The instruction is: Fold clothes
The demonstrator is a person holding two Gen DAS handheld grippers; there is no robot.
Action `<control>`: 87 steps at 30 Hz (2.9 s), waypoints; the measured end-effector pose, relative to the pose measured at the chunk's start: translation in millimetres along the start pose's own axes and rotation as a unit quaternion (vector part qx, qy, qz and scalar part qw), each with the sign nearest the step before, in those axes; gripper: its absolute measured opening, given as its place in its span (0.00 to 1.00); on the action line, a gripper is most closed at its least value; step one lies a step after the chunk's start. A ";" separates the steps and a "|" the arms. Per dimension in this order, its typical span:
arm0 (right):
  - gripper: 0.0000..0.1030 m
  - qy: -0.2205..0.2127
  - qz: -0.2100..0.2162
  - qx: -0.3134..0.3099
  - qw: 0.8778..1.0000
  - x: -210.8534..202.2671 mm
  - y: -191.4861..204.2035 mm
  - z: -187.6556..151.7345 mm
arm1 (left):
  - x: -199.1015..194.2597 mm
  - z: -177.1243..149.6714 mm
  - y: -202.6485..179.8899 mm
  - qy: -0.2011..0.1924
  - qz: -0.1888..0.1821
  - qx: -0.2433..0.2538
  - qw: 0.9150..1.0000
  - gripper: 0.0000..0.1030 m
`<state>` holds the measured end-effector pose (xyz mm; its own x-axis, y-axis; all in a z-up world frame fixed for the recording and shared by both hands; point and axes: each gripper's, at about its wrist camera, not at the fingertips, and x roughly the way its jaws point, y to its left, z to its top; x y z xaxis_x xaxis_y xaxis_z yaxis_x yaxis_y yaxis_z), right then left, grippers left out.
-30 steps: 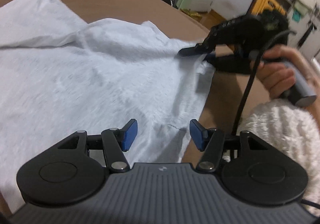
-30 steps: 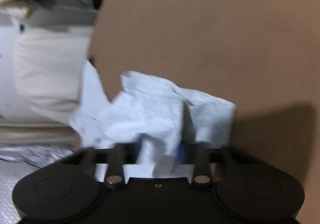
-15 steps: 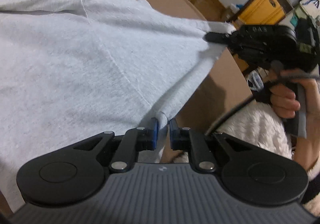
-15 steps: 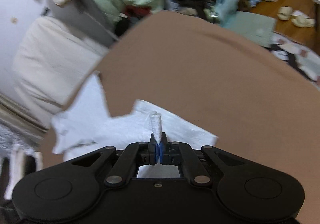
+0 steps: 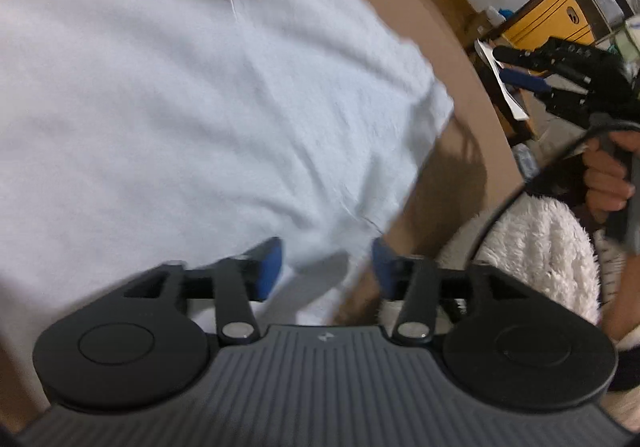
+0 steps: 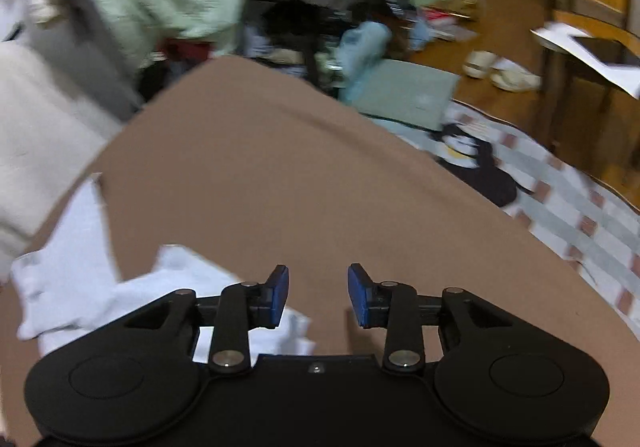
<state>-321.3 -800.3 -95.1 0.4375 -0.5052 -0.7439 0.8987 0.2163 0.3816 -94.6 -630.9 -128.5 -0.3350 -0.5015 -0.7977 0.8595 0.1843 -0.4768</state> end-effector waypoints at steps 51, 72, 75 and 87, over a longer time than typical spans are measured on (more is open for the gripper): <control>0.66 0.152 0.249 0.035 0.956 129.8 69.9 -21.7 | 46.9 80.6 20.9 -0.116 -0.003 0.136 0.984 0.09; 0.53 -0.003 0.178 -0.280 0.943 64.2 135.0 -49.1 | -19.2 78.4 87.3 -0.129 0.029 -0.059 0.989 0.23; 0.53 -0.038 0.198 -0.396 0.896 52.5 153.2 -61.6 | -48.7 44.7 99.9 -0.126 0.071 -0.036 0.989 0.30; 0.55 0.055 0.261 -0.433 0.861 52.4 131.7 -53.8 | -101.3 -22.4 152.5 -0.201 0.068 -0.091 0.973 0.30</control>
<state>-178.2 -753.3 -113.4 0.7468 -0.0784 -0.6604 0.2449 0.9557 0.1635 61.7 -533.0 -128.7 -0.0138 -0.7457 -0.6661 0.7907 0.3997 -0.4638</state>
